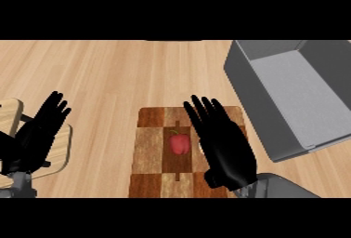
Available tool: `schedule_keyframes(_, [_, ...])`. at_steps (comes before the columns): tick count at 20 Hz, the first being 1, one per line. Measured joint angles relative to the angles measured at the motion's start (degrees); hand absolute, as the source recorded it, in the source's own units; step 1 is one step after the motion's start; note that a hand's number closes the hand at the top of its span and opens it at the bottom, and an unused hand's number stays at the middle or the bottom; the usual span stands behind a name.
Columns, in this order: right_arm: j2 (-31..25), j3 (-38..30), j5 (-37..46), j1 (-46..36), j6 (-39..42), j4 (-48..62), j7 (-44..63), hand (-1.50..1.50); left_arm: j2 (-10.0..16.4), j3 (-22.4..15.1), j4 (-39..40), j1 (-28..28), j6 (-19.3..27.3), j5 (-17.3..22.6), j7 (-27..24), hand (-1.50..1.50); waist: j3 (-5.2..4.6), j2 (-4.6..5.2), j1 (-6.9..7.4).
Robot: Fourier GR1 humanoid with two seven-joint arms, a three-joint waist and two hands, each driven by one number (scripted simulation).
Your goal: Pick the bell pepper from the cutting board and place it in the cardboard box
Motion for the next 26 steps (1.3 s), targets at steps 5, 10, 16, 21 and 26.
schedule_keyframes(5, [11.0, 0.9, -0.8, -4.8, 10.6, 2.8, 12.5, -1.5, -0.1, 0.1, -0.1, -0.1, -0.7, 0.5, 0.6, 0.0, 0.14, 0.46, 0.6])
schedule_keyframes(10, [18.0, -0.8, -2.0, -5.3, 13.3, 7.3, 15.1, -1.5, -0.7, 0.2, -0.7, 0.0, -0.1, 0.2, 1.0, 0.0, 0.27, 0.64, 0.56])
schedule_keyframes(16, [20.6, -2.2, -2.1, -4.5, 16.6, 8.6, 16.3, -1.5, -1.2, 0.4, -1.0, 0.3, -0.1, -0.6, 0.5, 0.0, 0.45, 0.64, 0.3])
schedule_keyframes(21, [21.6, -3.4, -1.0, -3.6, 18.6, 10.6, 15.5, -1.5, -1.3, 0.6, -2.0, 1.2, -1.0, -0.8, 0.7, 0.0, 0.47, 0.72, 0.34])
schedule_keyframes(26, [22.4, -3.5, 0.6, -2.4, 19.6, 10.5, 14.6, -1.5, -2.2, 0.8, -2.7, 1.2, -0.7, -1.7, 1.6, 0.0, 0.43, 0.8, 0.36])
